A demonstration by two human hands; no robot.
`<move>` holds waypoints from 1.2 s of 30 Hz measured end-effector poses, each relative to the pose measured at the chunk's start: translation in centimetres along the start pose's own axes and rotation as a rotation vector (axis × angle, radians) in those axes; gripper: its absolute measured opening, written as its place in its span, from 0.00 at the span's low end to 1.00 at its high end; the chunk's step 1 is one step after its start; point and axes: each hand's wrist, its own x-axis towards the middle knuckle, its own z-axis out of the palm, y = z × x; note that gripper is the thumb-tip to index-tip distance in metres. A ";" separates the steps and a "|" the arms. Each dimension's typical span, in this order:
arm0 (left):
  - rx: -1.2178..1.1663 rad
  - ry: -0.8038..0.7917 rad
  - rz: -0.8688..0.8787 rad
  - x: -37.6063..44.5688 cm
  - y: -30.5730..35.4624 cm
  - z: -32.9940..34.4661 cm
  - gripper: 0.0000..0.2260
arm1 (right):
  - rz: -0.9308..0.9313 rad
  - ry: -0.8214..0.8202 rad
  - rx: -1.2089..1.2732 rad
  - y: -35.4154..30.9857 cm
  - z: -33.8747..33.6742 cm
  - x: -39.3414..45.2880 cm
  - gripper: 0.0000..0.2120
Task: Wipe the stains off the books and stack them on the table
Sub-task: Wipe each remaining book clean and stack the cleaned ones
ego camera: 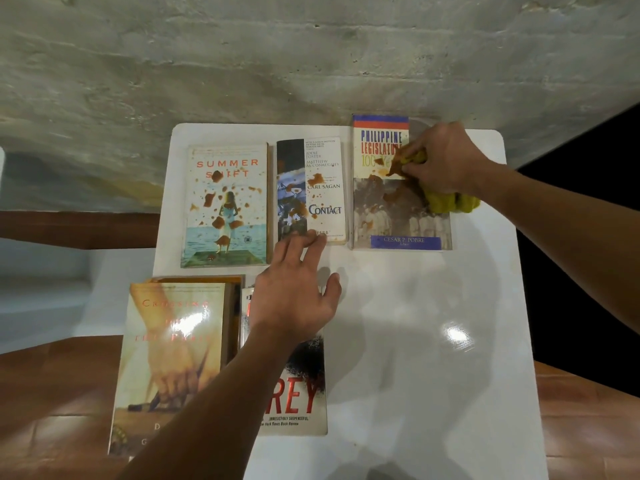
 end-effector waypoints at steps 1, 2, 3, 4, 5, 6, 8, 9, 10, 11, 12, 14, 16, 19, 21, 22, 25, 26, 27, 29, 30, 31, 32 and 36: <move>-0.002 0.002 0.000 0.0 0.0 0.0 0.29 | -0.019 0.004 0.011 0.3 -0.1 -0.2 0.16; 0.000 -0.002 -0.003 0.1 0.0 -0.1 0.29 | -0.022 0.034 0.040 0.8 -0.3 -0.4 0.15; 0.005 -0.009 -0.005 0.1 0.0 -0.1 0.30 | -0.009 0.092 0.089 1.4 -0.6 -0.6 0.14; 0.008 -0.008 -0.006 0.0 0.1 -0.1 0.30 | 0.018 0.156 0.146 2.1 -0.9 -0.6 0.13; 0.011 -0.002 -0.006 0.0 0.1 -0.1 0.30 | 0.034 0.210 0.188 2.7 -1.2 -0.5 0.13; 0.011 0.005 -0.005 0.0 0.1 -0.1 0.30 | 0.042 0.241 0.193 3.2 -1.3 -0.3 0.13; 0.007 0.006 -0.006 0.1 0.0 -0.1 0.29 | 0.034 0.243 0.119 3.8 -1.1 0.3 0.13; 0.008 0.000 -0.006 0.1 0.0 0.0 0.29 | 0.036 0.239 0.086 3.9 -0.8 0.6 0.14; 0.009 -0.005 -0.007 0.1 0.0 0.0 0.29 | 0.048 0.238 0.071 3.9 -0.4 0.8 0.14; 0.010 -0.008 -0.008 0.1 0.0 0.0 0.29 | 0.059 0.237 0.066 3.7 0.0 0.8 0.14; 0.010 -0.007 -0.009 0.0 0.0 0.0 0.29 | 0.047 0.226 0.055 3.4 0.3 0.8 0.14; 0.011 -0.010 -0.010 0.0 0.0 -0.1 0.29 | -0.045 0.156 0.022 2.7 0.8 0.7 0.13; 0.008 -0.013 -0.010 0.0 -0.1 0.0 0.29 | -0.105 0.095 0.003 2.3 0.3 1.0 0.13; -0.001 -0.009 -0.011 0.1 0.1 0.1 0.29 | -0.001 0.184 0.048 3.0 -0.3 1.5 0.13; -0.003 -0.005 -0.013 0.2 0.1 0.1 0.29 | -0.032 0.179 0.067 2.7 -0.2 1.3 0.13; -0.002 -0.003 -0.014 0.2 0.0 0.1 0.29 | -0.065 0.124 0.061 2.3 -0.1 1.2 0.13; 0.000 -0.009 -0.015 0.1 -0.1 0.1 0.30 | -0.068 0.020 0.061 1.7 -0.7 1.5 0.14; 0.002 -0.013 -0.014 0.0 -0.1 0.2 0.30 | -0.033 0.050 0.085 1.9 -1.0 1.8 0.14; 0.002 -0.010 -0.013 0.0 0.0 0.2 0.30 | -0.008 0.104 0.100 2.1 -1.1 1.9 0.14; -0.004 0.003 -0.011 0.1 0.1 0.1 0.30 | -0.021 0.160 0.084 2.0 -1.1 1.8 0.14; -0.007 0.004 -0.012 0.2 0.2 0.0 0.30 | -0.059 0.139 0.063 1.8 -0.9 1.7 0.14; -0.005 0.001 -0.015 0.3 0.1 0.0 0.30 | -0.103 0.093 0.042 1.5 -0.6 1.8 0.14; -0.004 -0.007 -0.018 0.3 0.0 0.0 0.30 | -0.130 0.040 0.024 1.3 -0.6 1.9 0.14; 0.003 -0.016 -0.013 0.0 0.1 0.2 0.30 | -0.037 0.075 0.082 1.7 -0.7 2.3 0.14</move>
